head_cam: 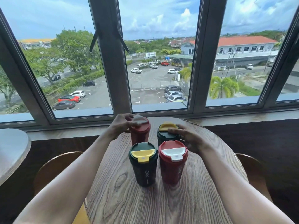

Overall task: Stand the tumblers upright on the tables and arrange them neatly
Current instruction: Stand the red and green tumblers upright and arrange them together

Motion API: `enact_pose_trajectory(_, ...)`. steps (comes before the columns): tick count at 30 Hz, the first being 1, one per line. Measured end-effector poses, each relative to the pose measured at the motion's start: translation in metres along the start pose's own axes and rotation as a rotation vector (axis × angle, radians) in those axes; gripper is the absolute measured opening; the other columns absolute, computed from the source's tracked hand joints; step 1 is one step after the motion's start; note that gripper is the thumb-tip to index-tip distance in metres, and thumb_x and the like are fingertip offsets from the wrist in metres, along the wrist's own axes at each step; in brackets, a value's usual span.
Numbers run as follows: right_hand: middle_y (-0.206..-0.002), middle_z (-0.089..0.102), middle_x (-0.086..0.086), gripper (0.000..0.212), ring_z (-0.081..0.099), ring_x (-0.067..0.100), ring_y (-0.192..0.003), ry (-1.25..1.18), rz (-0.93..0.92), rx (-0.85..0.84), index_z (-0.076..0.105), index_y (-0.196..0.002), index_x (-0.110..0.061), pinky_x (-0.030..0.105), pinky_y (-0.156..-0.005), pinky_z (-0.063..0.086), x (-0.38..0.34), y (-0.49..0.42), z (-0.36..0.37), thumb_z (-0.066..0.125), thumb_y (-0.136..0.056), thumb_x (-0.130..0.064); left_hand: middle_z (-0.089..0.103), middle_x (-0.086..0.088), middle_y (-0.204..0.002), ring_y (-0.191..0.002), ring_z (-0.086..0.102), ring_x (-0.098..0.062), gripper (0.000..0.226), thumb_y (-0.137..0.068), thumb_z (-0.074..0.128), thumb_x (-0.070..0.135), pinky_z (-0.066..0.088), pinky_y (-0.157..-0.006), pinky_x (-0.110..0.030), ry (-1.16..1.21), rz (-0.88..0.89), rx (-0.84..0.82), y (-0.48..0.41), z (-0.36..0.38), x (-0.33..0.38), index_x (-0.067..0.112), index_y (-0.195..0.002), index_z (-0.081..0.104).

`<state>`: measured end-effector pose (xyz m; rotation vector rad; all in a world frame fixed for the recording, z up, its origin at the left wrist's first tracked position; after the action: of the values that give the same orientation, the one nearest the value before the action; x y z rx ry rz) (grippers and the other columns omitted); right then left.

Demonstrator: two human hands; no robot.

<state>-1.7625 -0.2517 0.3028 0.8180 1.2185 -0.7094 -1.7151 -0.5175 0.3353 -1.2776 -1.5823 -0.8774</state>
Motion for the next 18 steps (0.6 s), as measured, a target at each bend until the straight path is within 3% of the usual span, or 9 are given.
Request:
enact_pose_trajectory(3,-0.091,0.07,-0.001,0.018,0.065,0.007,-0.076,0.003,0.002,0.004,0.068,-0.104,-0.02,0.013,-0.056,0.048,0.001,0.001,0.0,0.07,-0.086,-0.018,0.072,-0.009,-0.098,-0.083,0.067,-0.018,0.038,-0.074,0.082,0.009,0.059,-0.064,-0.026,0.009,0.053,-0.02,0.009,0.005,0.004,0.012,-0.109,0.07)
enact_pose_trajectory(8,-0.091,0.069,0.0,0.02,0.064,0.009,-0.078,0.012,0.001,0.012,0.067,-0.106,-0.019,0.012,-0.054,0.048,0.002,0.0,-0.001,0.069,-0.087,-0.018,0.073,-0.015,-0.104,-0.087,0.068,-0.021,0.041,-0.073,0.082,0.011,0.058,-0.072,-0.037,0.053,0.035,-0.072,0.02,0.003,0.001,0.006,-0.112,0.072)
enact_pose_trajectory(14,-0.094,0.071,0.006,0.027,0.066,0.014,-0.078,-0.018,-0.009,0.018,0.067,-0.108,-0.018,0.019,-0.058,0.054,0.002,-0.003,-0.002,0.073,-0.082,-0.014,0.074,-0.009,-0.096,-0.077,0.068,-0.015,0.036,-0.075,0.081,0.011,0.056,-0.061,-0.028,0.088,0.015,-0.115,0.028,0.011,-0.004,0.008,-0.11,0.073)
enact_pose_trajectory(18,-0.1,0.071,0.009,0.034,0.068,0.019,-0.084,-0.02,-0.018,0.028,0.065,-0.114,-0.016,0.023,-0.064,0.055,0.004,-0.004,-0.003,0.075,-0.081,-0.014,0.074,-0.007,-0.095,-0.078,0.068,-0.016,0.033,-0.075,0.081,0.012,0.055,-0.062,-0.028,0.111,-0.004,-0.117,0.031,0.013,-0.008,0.012,-0.107,0.075)
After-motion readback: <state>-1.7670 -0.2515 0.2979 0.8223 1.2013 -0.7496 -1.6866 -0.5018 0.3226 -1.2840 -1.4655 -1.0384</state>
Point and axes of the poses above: each hand's wrist, its own y-axis away from the middle knuckle, its own z-axis out of the palm, x = y × z, the point moved 2 cm from there along -y, towards the middle knuckle
